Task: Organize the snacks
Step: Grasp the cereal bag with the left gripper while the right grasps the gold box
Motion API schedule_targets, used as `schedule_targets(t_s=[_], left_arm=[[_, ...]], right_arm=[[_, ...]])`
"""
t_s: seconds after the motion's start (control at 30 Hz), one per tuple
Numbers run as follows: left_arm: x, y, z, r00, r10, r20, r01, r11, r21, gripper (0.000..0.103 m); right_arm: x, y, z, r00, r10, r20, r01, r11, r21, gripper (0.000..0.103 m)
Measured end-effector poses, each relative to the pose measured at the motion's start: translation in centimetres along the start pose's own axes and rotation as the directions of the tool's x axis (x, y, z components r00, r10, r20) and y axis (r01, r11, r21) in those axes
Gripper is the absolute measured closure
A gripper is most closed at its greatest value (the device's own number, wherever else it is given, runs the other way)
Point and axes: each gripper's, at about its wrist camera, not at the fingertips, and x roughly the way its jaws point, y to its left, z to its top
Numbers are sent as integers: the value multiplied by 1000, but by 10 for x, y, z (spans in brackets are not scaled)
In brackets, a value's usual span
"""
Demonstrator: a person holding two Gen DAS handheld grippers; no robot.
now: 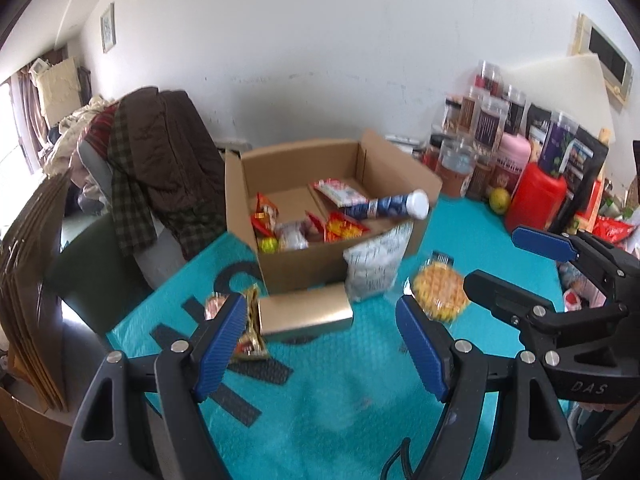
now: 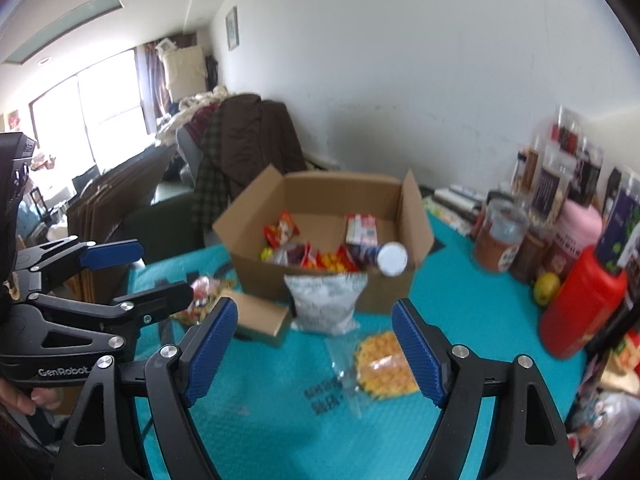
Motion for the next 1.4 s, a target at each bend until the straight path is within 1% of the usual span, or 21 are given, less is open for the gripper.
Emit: schedule_targets(t_s=[0.13, 0.3, 0.37, 0.6, 0.7, 0.83, 1.0, 1.23, 1.33, 1.4], left_arm=[[11, 5, -17, 999, -6, -49, 5, 1000, -21, 26], [23, 18, -33, 996, -16, -91, 10, 998, -64, 26], [28, 24, -39, 994, -6, -106, -2, 997, -81, 26], [42, 45, -50, 989, 29, -144, -47, 991, -125, 26], [50, 56, -53, 987, 49, -154, -71, 988, -138, 26], [65, 71, -54, 983, 56, -174, -86, 982, -169, 26], [80, 85, -52, 979, 67, -194, -106, 975, -194, 26], [99, 96, -43, 976, 74, -206, -117, 972, -203, 26], [111, 99, -40, 971, 79, -224, -125, 972, -197, 26], [117, 101, -40, 968, 82, -235, -131, 971, -198, 26]], right_arm=[[12, 3, -16, 999, 13, -33, -13, 1000, 3, 23], [27, 10, -32, 997, 35, -67, -34, 999, 13, 23], [35, 13, -38, 995, 56, -87, -54, 998, 16, 23], [61, 22, -47, 988, 88, -124, -87, 996, 14, 23], [71, 23, -47, 985, 104, -137, -102, 995, 16, 23], [86, 25, -44, 983, 114, -145, -114, 993, 6, 23], [104, 31, -38, 978, 142, -150, -151, 987, -47, 23], [130, 32, -27, 966, 207, -157, -224, 969, -101, 23], [140, 30, -23, 961, 223, -164, -242, 964, -112, 23], [146, 29, -20, 951, 255, -175, -276, 954, -112, 23]])
